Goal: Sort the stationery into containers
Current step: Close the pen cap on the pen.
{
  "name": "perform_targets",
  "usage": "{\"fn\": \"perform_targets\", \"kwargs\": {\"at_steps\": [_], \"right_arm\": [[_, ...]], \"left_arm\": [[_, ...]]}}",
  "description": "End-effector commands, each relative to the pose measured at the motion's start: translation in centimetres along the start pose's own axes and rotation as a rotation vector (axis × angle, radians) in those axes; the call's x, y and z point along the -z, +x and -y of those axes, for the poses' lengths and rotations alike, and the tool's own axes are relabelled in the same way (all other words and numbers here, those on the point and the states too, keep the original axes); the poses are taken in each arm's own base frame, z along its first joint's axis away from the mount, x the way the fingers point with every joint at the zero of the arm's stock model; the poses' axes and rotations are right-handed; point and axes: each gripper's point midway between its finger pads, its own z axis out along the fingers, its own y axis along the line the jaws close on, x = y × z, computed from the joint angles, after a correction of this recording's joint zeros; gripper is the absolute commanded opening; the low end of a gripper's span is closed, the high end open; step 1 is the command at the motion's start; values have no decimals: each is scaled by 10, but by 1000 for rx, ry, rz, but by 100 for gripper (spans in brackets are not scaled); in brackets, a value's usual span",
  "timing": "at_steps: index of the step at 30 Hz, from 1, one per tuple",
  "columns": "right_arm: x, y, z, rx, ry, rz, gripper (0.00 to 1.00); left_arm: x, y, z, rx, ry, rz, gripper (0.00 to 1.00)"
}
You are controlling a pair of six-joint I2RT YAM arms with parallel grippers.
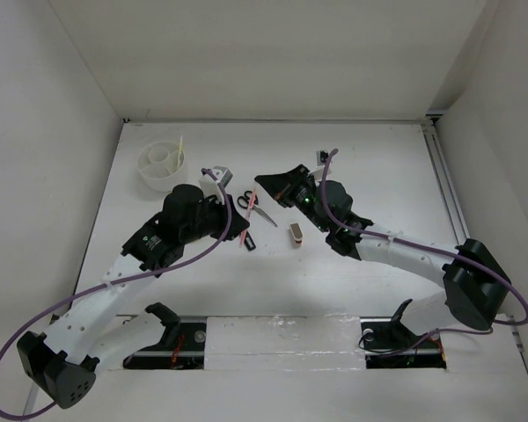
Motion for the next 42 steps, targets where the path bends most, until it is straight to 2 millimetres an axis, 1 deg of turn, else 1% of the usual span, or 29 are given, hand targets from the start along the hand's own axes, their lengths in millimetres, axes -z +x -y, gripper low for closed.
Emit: {"fn": "perform_targets", "kwargs": {"at_steps": [1, 7, 8, 12, 13, 15, 16, 17, 18, 19, 20, 21, 22, 23, 24, 25, 26, 28, 29, 31, 34, 35, 36, 37, 38, 40, 41, 42], "right_arm": [[-2, -3, -26, 14, -78, 9, 0], [-2, -3, -26, 23, -77, 10, 0], [-1, -1, -22, 25, -70, 5, 0], [-1, 1, -22, 34, -75, -4, 0], [-1, 7, -20, 35, -71, -16, 0], [-1, 9, -21, 35, -77, -27, 0], [-2, 11, -17, 46, -69, -31, 0], [-1, 15, -22, 44, -86, -44, 0], [-3, 18, -17, 46, -76, -50, 0], [-3, 17, -21, 44, -89, -43, 0], [-3, 23, -19, 53, -87, -56, 0], [-3, 23, -19, 54, -86, -56, 0], [-3, 24, -27, 50, -106, -55, 0], [-3, 24, -26, 60, -107, -55, 0], [-3, 24, -26, 60, -107, -55, 0], [-3, 24, -26, 72, -107, -54, 0], [-1, 30, -23, 87, -104, -66, 0], [0, 34, -24, 105, -109, -73, 0], [0, 34, -24, 114, -110, -72, 0], [-1, 45, -19, 137, -117, -119, 0], [0, 53, -18, 139, -129, -157, 0], [1, 56, -19, 139, -139, -172, 0], [3, 58, -15, 140, -130, -178, 0], [4, 67, -14, 141, -135, -204, 0], [4, 67, -14, 141, -135, -204, 0], [9, 81, -11, 142, -144, -256, 0], [11, 85, -13, 142, -157, -278, 0], [11, 88, -9, 143, -153, -292, 0]], "left_arm": [[1, -9, 0, -19, 2, 42, 0], [5, -12, -1, -20, -11, 59, 0], [5, -12, -3, -20, -19, 62, 0], [5, -12, -2, -11, -19, 63, 0], [5, -12, -2, -11, -19, 63, 0], [5, -12, -2, -11, -19, 63, 0], [5, -12, -2, -11, -19, 63, 0], [5, -12, -2, -11, -19, 63, 0], [5, -12, -2, -11, -19, 63, 0], [5, -12, -2, -11, -19, 63, 0], [4, -14, -1, -11, -19, 63, 0], [4, -14, -1, -11, -19, 63, 0], [4, -14, -1, -11, -19, 63, 0], [2, -13, -3, -9, -23, 54, 0], [4, -17, -1, -11, -19, 62, 0], [3, -18, -3, -11, -31, 68, 0], [5, -21, -1, -3, -27, 77, 0], [11, -28, 2, -7, -25, 105, 0], [11, -28, 2, 2, -24, 105, 0], [14, -36, 5, -1, -24, 127, 0], [18, -45, 1, -2, -56, 164, 0], [23, -54, 4, -5, -56, 199, 0], [23, -54, 4, -5, -56, 199, 0], [25, -59, 3, -16, -66, 213, 0], [27, -64, 6, -18, -61, 226, 0], [32, -74, 8, -32, -70, 248, 0], [30, -77, 5, -44, -86, 249, 0], [32, -79, 5, -43, -95, 252, 0]]}}
